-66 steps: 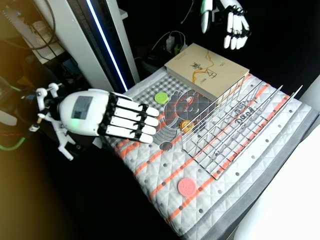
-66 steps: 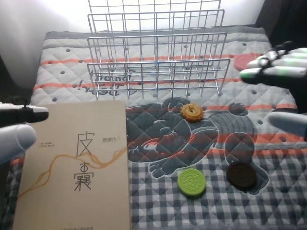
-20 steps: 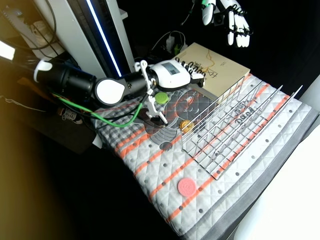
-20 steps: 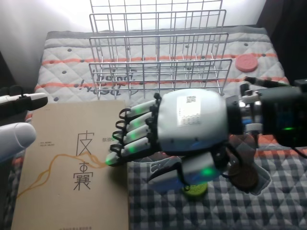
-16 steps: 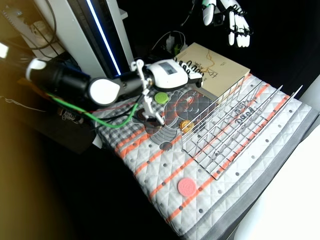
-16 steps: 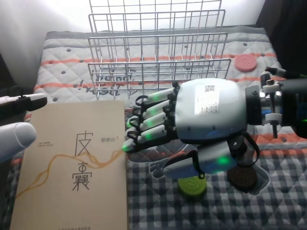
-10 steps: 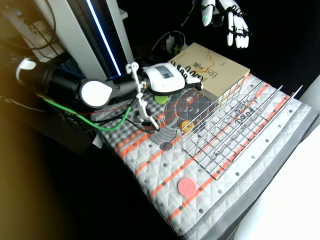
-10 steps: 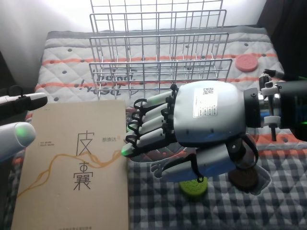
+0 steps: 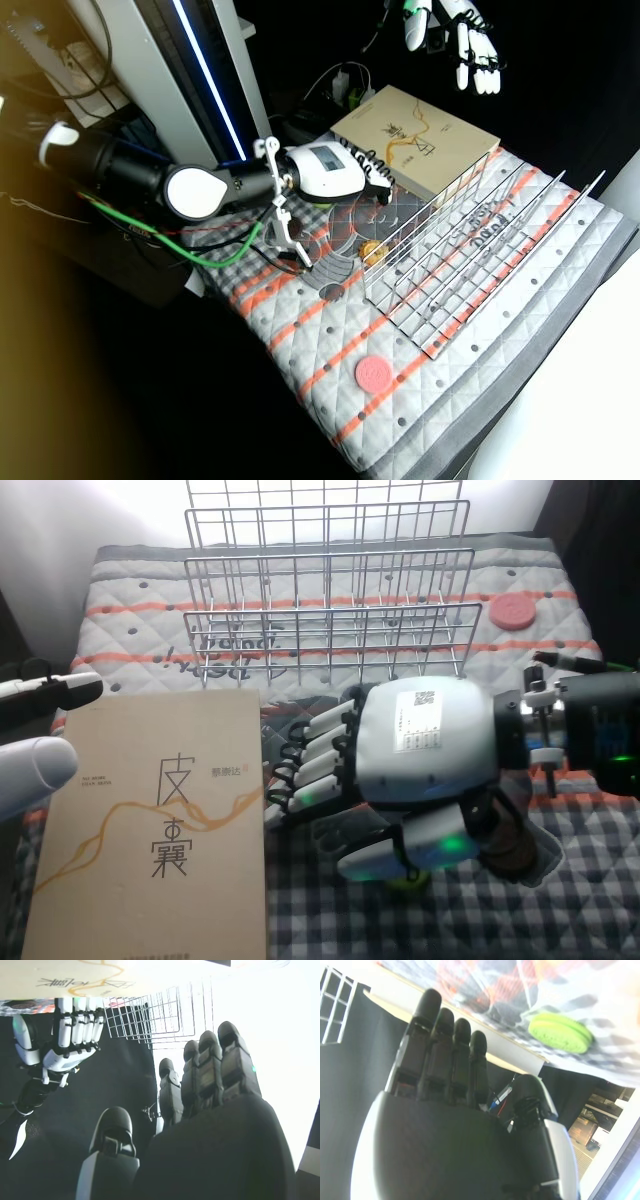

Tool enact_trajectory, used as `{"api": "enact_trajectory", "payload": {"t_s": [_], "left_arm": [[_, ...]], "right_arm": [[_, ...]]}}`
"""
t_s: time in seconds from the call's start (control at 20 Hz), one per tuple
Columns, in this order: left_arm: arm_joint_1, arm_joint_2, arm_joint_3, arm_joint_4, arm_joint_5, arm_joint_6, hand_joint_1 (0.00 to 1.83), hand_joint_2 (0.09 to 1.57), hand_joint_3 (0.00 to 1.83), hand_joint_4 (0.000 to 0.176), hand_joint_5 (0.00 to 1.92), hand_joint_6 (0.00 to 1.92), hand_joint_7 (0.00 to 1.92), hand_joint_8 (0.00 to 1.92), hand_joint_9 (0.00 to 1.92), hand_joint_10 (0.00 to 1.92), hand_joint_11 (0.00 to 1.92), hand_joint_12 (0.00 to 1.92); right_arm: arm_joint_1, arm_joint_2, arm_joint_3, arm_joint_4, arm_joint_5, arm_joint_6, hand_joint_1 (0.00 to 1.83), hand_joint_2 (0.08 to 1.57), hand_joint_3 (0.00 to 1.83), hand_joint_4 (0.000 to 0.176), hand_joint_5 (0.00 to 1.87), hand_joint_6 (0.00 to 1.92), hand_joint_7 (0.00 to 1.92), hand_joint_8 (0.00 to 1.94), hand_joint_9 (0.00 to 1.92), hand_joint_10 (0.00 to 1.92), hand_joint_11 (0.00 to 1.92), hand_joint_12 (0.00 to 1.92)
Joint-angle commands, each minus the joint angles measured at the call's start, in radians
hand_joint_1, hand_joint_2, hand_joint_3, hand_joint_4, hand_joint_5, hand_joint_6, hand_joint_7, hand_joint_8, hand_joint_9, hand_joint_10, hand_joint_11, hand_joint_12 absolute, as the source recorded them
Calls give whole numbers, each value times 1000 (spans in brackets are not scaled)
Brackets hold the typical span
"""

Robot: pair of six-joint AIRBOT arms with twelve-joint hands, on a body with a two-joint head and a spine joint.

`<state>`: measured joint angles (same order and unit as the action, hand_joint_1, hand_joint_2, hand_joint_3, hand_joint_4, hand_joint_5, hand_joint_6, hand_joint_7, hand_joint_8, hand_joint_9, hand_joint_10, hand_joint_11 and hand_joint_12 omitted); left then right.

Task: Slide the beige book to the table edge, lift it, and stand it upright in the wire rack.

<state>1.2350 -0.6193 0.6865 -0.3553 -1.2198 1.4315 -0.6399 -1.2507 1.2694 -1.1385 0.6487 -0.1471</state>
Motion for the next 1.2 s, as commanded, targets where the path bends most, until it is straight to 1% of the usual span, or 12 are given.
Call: {"api": "enact_trajectory", "payload": {"t_s": [0.0,0.05,0.1,0.15,0.2,0.25,0.35,0.5,0.55,0.8,1.05,1.15], "left_arm": [[-4,0,2,-4,-124,-9,0,1227,0,170,326,3,265,9,192,6,0,317],[-4,-1,2,-4,-124,-9,0,1227,0,170,326,3,265,9,192,6,0,317],[-4,-3,3,-4,-126,-10,0,1231,0,161,330,2,264,4,189,2,0,287],[-4,-3,3,-4,-126,-10,0,1231,0,161,330,2,264,4,189,2,0,287],[-4,-3,3,-4,-126,-10,0,1232,0,169,314,0,248,1,176,1,0,255],[-4,-5,4,-4,-126,-10,0,1234,1,171,307,0,241,0,172,0,0,249],[-4,-7,6,-4,-126,-10,0,1245,3,168,310,1,247,1,181,2,0,270],[-4,-9,6,-4,-126,-11,0,1239,0,170,307,1,246,1,189,2,0,323],[-4,-9,7,-4,-126,-12,0,1238,0,166,310,2,252,3,194,4,0,330],[-4,-11,8,-5,-128,-14,0,1236,0,167,300,0,252,2,195,3,0,332],[-5,-15,11,-5,-128,-16,0,1237,0,167,294,2,250,3,191,1,0,336],[-5,-16,12,-5,-128,-17,0,1240,1,157,302,4,253,3,192,1,0,341]], "right_arm": [[14,-12,1,51,73,3,0,1492,0,0,415,0,464,3,431,0,316,643],[18,-18,5,51,73,3,0,1492,0,0,415,0,464,3,431,0,316,643],[26,-34,12,51,73,3,0,1507,4,0,397,0,452,0,415,0,302,635],[27,-36,13,51,73,3,0,1507,4,0,397,0,452,0,415,0,302,635],[32,-44,16,51,73,3,0,1499,0,0,398,1,455,2,416,1,300,634],[38,-52,19,51,73,3,0,1492,0,0,404,4,460,4,421,3,298,633],[48,-60,23,53,74,3,0,1493,0,0,400,2,461,4,415,0,272,627],[53,-76,34,62,74,3,0,1475,1,0,396,2,464,6,405,6,213,739],[53,-84,40,66,74,3,0,1472,0,0,401,0,471,2,416,3,207,792],[53,-107,54,82,74,3,0,1462,0,0,410,7,476,7,455,15,274,846],[56,-128,70,90,74,2,0,1465,1,0,420,0,494,3,471,4,289,797],[58,-138,78,93,74,2,0,1463,0,0,421,1,499,4,479,6,285,797]]}}
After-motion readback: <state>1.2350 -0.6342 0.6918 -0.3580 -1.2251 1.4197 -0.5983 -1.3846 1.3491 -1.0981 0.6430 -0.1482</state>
